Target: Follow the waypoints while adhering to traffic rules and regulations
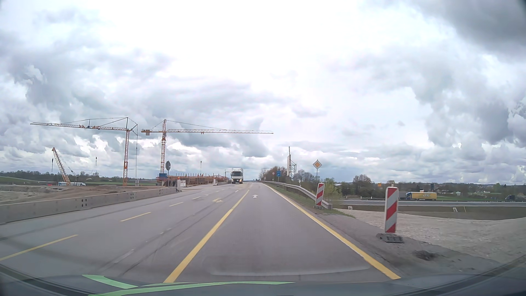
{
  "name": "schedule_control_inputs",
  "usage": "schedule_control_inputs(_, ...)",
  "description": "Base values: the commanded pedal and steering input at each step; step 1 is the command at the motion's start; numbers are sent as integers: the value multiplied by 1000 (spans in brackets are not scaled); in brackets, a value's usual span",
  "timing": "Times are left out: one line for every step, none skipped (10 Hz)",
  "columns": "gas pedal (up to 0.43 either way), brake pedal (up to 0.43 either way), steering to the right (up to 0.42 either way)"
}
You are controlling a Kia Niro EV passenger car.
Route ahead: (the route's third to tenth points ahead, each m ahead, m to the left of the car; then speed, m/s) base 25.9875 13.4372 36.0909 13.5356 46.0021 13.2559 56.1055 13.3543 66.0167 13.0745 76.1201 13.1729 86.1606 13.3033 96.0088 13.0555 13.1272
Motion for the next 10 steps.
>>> schedule_control_inputs(138, 0, 0)
schedule_control_inputs(138, 0, 0)
schedule_control_inputs(138, 0, 0)
schedule_control_inputs(138, 0, 0)
schedule_control_inputs(138, 0, 1)
schedule_control_inputs(130, 0, 1)
schedule_control_inputs(130, 0, 1)
schedule_control_inputs(130, 0, 1)
schedule_control_inputs(130, 0, 1)
schedule_control_inputs(130, 0, 2)
